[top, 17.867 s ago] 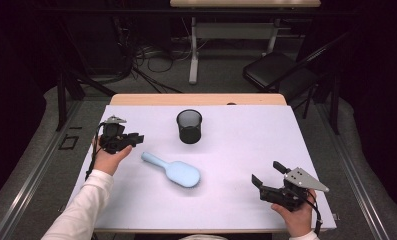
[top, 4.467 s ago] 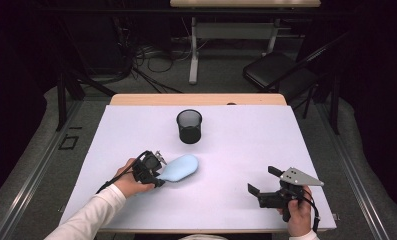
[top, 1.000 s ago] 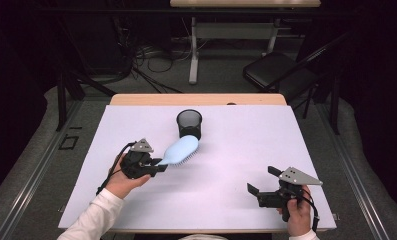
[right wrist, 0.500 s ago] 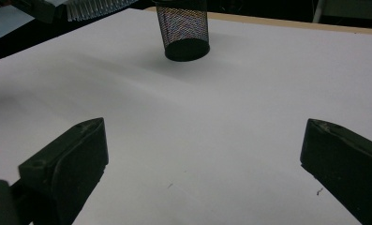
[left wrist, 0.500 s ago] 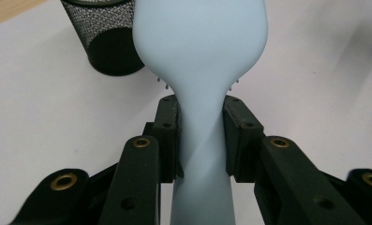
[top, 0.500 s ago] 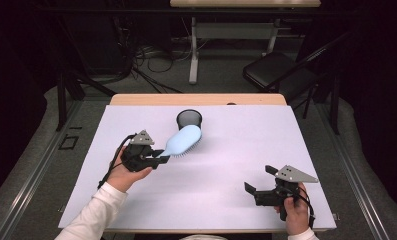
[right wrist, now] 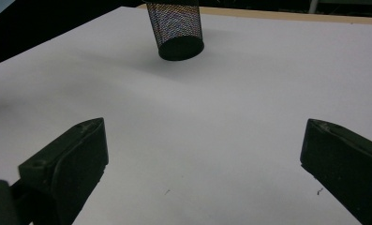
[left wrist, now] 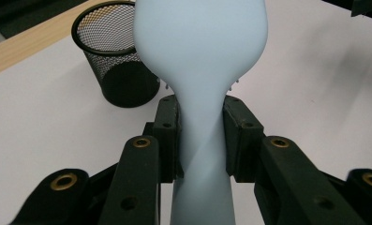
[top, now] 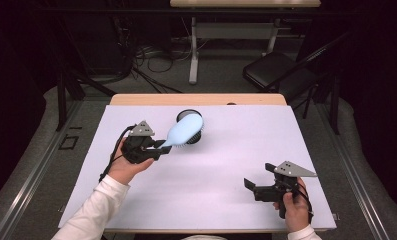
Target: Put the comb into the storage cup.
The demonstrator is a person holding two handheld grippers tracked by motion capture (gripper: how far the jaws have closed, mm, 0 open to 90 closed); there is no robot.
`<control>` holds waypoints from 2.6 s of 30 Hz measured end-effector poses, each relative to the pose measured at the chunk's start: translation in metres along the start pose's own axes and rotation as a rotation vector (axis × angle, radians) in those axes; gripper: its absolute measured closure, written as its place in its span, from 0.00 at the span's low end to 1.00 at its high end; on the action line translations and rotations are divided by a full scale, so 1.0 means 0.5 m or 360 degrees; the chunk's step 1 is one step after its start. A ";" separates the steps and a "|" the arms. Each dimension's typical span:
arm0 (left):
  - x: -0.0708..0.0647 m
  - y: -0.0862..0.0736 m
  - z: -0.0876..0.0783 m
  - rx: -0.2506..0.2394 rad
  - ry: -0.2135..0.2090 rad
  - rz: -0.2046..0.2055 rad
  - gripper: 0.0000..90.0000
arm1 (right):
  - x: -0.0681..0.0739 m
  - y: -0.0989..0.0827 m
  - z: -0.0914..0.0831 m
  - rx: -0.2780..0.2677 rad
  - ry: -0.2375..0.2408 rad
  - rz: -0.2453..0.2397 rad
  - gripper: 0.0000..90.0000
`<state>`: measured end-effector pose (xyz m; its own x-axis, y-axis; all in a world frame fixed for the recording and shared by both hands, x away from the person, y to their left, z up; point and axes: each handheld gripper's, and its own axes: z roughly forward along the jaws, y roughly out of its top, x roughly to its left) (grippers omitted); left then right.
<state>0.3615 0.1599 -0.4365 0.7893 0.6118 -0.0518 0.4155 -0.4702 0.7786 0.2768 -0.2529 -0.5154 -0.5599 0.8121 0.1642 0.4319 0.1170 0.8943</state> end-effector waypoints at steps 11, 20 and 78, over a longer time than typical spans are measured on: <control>0.003 0.011 -0.009 -0.0059 0.0024 -0.0010 0.77 | 0.003 0.022 0.016 0.0055 0.0029 0.0036 0.01; 0.000 0.020 -0.007 -0.0099 0.0034 0.0003 0.78 | 0.011 0.064 0.030 0.0091 0.0052 0.0036 0.01; -0.001 0.052 0.012 -0.0173 0.0099 0.0006 0.77 | 0.024 0.281 0.132 0.0335 0.0112 0.0262 0.02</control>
<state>0.3747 0.1435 -0.4200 0.7600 0.6498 -0.0127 0.3586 -0.4029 0.8421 0.3774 -0.1892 -0.4152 -0.5146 0.7892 0.3352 0.6544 0.1089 0.7483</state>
